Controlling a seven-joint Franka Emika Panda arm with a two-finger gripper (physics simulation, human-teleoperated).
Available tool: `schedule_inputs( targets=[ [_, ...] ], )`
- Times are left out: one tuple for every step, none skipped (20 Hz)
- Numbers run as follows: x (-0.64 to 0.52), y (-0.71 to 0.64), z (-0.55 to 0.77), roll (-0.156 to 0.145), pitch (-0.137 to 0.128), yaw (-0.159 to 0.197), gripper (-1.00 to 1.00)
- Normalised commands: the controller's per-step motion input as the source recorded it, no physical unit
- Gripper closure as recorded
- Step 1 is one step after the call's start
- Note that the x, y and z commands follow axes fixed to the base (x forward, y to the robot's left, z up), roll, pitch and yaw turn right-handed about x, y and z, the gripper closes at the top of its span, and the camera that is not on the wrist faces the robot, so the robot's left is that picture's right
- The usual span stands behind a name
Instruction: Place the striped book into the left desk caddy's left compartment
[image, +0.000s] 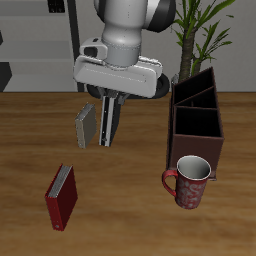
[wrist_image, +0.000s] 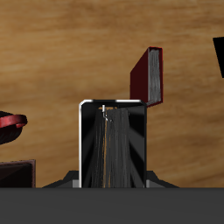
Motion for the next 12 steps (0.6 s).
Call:
schedule_inputs(
  targets=[
    [0.12,0.04,0.00,0.000,0.000,0.000,1.00],
    [-1.26,0.16,0.83,-0.052,0.016,-0.133,1.00],
    [0.08,0.02,0.01,0.000,0.000,0.000,1.00],
    [-0.49,0.16,0.29,-0.005,-0.026,0.049,1.00],
    [-0.60,0.13,0.34,-0.051,-0.051,0.057,1.00],
    [-0.69,0.21,0.33,-0.013,0.058,-0.073,1.00],
    [-0.41,0.23,0.20,0.067,0.011,0.011,1.00],
    [-0.84,0.28,0.36,-0.017,-0.088,0.091,1.00],
    [-0.41,0.21,0.18,0.044,-0.037,-0.019,1.00],
    [-0.53,0.30,0.18,0.081,0.024,0.021,1.00],
    [-0.45,0.20,0.14,0.018,-0.014,-0.005,1.00],
    [-1.07,0.50,0.29,0.051,-0.134,0.125,1.00]
  ],
)
